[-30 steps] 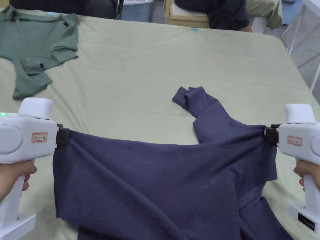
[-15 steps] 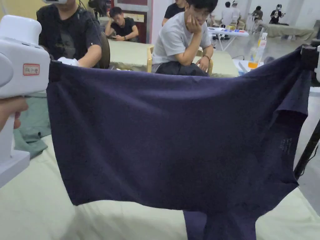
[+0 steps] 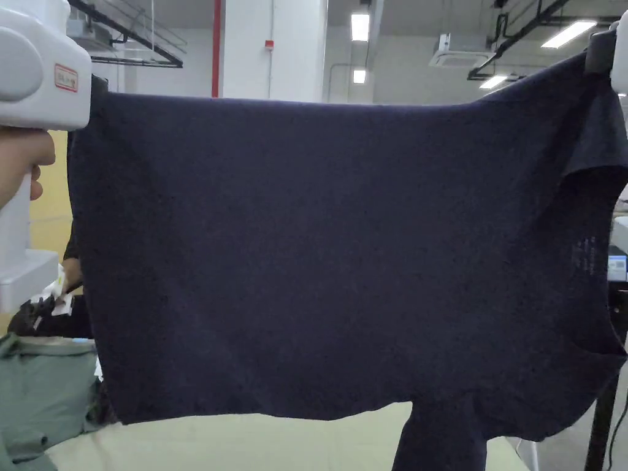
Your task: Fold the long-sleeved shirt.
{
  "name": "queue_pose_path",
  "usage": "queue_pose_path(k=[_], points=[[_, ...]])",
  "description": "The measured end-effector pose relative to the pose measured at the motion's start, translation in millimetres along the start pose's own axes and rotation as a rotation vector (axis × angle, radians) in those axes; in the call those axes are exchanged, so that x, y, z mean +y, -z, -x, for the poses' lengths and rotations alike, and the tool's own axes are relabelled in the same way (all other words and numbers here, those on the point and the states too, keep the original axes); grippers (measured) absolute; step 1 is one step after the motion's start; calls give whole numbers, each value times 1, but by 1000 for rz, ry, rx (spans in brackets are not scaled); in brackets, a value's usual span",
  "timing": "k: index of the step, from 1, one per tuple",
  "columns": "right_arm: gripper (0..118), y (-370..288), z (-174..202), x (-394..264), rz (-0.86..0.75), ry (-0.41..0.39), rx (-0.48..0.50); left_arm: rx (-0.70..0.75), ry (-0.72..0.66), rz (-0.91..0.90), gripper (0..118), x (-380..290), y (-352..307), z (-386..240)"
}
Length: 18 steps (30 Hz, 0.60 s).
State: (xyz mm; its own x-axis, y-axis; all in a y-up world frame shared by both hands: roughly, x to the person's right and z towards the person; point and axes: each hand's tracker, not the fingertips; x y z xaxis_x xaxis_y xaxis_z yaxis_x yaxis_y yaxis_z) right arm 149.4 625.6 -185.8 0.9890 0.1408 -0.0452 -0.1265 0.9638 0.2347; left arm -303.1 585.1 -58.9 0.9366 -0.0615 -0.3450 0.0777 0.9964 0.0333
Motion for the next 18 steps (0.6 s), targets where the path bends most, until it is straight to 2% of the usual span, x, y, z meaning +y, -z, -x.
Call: queue_pose_path(k=[7, 12, 18], points=[[13, 39, 14, 28, -39, 15, -12, 8, -81, 22, 4, 31, 45, 8], [13, 93, 25, 43, -34, -1, -36, 44, -49, -13, 4, 49, 86, -5], [13, 165, 36, 64, -70, 12, -71, 58, -98, -58, 4, 82, 154, -13]])
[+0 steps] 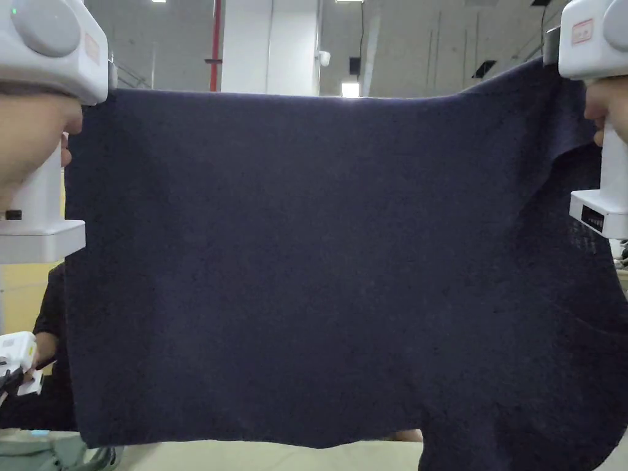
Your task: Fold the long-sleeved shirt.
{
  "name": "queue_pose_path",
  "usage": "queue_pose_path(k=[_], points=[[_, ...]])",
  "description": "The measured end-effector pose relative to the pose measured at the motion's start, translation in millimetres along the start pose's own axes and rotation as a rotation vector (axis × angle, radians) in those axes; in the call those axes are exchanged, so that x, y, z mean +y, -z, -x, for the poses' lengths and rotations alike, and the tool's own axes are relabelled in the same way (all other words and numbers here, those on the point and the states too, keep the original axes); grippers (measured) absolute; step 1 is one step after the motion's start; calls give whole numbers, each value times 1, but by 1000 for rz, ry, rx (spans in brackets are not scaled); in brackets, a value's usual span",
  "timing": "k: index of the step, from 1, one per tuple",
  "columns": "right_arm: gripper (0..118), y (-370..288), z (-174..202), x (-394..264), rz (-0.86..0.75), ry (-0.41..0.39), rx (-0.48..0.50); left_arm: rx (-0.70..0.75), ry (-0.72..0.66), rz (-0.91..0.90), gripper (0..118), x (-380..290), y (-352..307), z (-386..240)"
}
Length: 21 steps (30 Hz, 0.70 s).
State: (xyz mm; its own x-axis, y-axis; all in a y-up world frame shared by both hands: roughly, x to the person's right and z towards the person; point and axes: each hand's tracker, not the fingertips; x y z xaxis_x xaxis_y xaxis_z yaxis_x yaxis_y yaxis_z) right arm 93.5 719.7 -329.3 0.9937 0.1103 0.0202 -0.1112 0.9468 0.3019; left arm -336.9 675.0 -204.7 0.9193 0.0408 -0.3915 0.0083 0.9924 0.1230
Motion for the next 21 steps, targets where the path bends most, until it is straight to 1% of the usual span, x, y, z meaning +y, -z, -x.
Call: queue_pose_path(k=[3, 4, 5, 6, 7, 8, 9, 11, 12, 13, 14, 16, 17, 18, 20, 21], points=[[13, 29, 8, 10, -25, 2, -16, 25, 18, -52, 4, 7, 27, -13], [13, 39, 9, 11, -37, 12, -18, 18, 6, -35, 4, 9, 36, -16], [13, 52, 11, 13, -55, 7, -30, 28, 21, -88, 4, 11, 41, -18], [13, 62, 14, 13, -82, -6, -75, 4, 15, -78, 4, 18, 66, -15], [13, 72, 16, 11, -78, 7, -66, 12, 31, -83, 4, 18, 75, -17], [13, 83, 18, 10, -73, 11, -64, 48, 83, -90, 4, 18, 87, -23], [13, 93, 19, 9, -68, 19, -59, 72, 102, -90, 4, 18, 97, -28], [13, 106, 25, 3, -91, 32, -60, 35, 38, -132, 4, 19, 100, -29], [13, 115, 30, -1, -104, 9, -88, 32, -1, -136, 4, 21, 108, -28], [13, 116, 35, -3, -93, 10, -90, 64, -17, -116, 4, 23, 117, -31], [13, 122, 35, -6, -91, 34, -64, 48, -35, -100, 4, 28, 128, -31], [13, 134, 37, -10, -68, 57, -66, 48, -21, -123, 4, 26, 140, -37], [13, 141, 38, -13, -57, 76, -56, 57, 13, -128, 4, 26, 147, -42], [13, 144, 39, -14, -64, 87, -57, 76, 22, -133, 4, 24, 141, -41], [13, 147, 41, -18, -68, 97, -57, 63, -23, -143, 4, 24, 147, -39], [13, 149, 43, -21, -65, 96, -58, 74, -19, -137, 4, 23, 150, -40]])
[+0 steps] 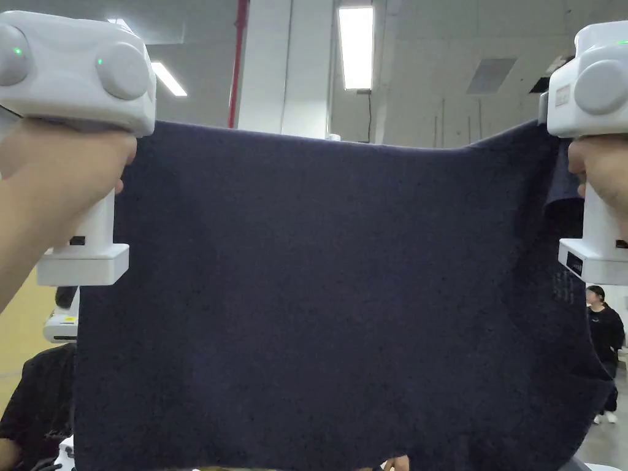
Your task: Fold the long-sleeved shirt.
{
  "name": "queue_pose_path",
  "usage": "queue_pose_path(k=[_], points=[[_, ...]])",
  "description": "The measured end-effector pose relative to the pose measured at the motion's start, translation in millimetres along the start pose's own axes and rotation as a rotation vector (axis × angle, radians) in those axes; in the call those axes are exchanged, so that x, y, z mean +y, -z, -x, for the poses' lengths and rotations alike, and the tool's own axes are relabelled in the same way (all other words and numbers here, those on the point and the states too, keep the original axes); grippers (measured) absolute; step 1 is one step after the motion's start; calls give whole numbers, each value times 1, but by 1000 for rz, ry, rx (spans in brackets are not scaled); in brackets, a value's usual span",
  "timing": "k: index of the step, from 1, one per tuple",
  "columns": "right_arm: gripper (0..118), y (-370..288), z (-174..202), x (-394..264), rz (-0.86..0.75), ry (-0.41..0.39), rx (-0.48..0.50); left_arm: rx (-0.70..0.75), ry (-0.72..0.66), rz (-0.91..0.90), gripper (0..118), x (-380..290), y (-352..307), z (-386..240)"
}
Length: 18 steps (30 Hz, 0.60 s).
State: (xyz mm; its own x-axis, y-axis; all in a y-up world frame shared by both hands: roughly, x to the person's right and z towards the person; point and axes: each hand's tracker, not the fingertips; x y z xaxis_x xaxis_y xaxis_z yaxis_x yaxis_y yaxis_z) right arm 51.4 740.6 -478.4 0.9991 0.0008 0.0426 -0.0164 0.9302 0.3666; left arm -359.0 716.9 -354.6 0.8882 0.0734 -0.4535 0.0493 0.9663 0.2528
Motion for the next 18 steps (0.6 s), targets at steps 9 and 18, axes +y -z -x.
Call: queue_pose_path(k=[9, 18], points=[[13, -45, -4, -84, 99, -39, 76, 19, 88, 21, 4, -93, -19, 12], [13, -145, -20, -182, 267, -134, 202, -72, 196, 187, 4, -203, -106, 27]])
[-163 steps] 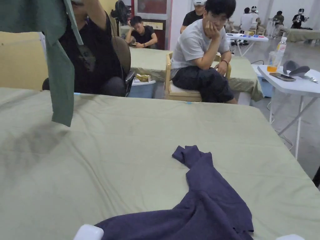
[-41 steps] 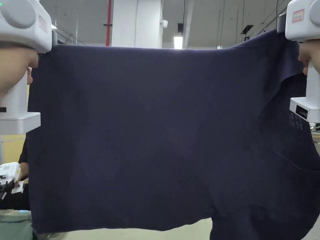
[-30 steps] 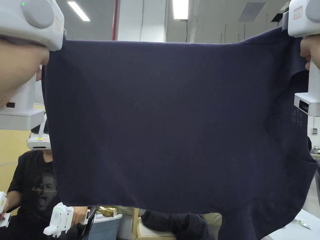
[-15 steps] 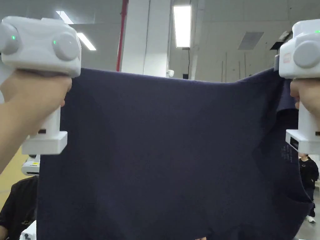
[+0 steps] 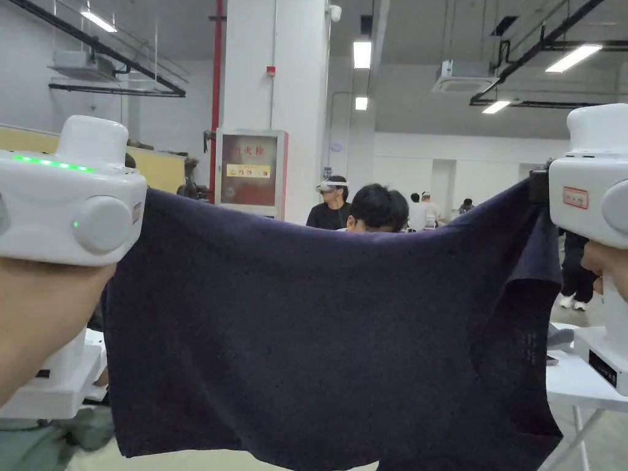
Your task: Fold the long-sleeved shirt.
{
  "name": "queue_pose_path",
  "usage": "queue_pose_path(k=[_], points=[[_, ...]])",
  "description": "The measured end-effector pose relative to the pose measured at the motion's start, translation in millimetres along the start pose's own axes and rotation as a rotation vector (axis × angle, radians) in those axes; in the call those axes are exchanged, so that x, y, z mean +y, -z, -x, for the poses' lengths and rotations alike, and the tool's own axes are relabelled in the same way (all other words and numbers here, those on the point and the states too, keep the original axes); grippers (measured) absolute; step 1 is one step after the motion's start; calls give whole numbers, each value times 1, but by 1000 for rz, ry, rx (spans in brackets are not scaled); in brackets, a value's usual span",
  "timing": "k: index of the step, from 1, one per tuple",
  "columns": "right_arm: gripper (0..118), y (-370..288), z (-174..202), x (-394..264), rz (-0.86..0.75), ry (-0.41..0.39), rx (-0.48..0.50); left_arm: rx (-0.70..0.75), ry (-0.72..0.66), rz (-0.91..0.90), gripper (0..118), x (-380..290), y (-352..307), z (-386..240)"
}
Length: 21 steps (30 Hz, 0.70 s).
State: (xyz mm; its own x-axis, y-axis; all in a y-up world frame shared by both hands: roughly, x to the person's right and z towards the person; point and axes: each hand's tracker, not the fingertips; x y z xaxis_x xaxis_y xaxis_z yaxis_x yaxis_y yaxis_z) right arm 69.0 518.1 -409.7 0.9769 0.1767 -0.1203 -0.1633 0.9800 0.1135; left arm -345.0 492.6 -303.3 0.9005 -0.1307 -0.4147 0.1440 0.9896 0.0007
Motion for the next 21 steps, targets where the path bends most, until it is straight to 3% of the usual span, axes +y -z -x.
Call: queue_pose_path(k=[2, 6, 9, 12, 19, 21], points=[[13, -18, -6, -25, 53, 34, 25, -43, -3, 27, 4, -28, -26, 4], [13, -71, -12, -79, 110, 18, 48, -76, 130, 125, 4, -93, -81, 4], [13, -115, -15, -118, 194, 48, 94, -99, 131, 192, 4, -140, -120, 13], [13, -157, -14, -154, 244, 5, 130, -120, 118, 287, 4, -179, -158, 22], [13, -261, -16, -229, 396, 35, 236, -168, 123, 449, 4, -249, -253, 37], [13, -291, -20, -254, 474, 16, 304, -183, 185, 503, 4, -272, -282, 37]])
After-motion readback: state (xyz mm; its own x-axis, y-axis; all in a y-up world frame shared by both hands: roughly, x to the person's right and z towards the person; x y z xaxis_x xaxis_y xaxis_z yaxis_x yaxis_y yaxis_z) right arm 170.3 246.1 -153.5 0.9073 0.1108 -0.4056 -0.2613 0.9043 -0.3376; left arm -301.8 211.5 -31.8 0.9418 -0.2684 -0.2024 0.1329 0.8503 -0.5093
